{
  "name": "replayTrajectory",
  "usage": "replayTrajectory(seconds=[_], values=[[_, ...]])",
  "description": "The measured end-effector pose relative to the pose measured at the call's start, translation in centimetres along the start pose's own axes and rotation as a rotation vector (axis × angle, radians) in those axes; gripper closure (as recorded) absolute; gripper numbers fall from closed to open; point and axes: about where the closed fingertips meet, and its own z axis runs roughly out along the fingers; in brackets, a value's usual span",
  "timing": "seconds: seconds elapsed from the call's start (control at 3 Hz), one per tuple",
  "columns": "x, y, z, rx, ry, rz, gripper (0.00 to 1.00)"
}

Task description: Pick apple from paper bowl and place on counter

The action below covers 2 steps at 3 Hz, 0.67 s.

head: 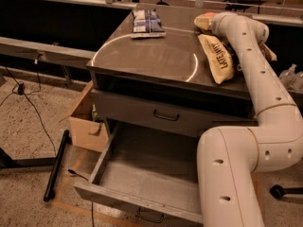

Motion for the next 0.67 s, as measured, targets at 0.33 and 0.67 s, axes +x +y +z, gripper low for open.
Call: replayTrajectory(seconds=[0.33,0.67], values=[[0.77,-0.29,0.2,0.013,0.019,-0.011,0.34],[1.21,-0.54,0.22,0.021,0.032,-0.02,0.5]])
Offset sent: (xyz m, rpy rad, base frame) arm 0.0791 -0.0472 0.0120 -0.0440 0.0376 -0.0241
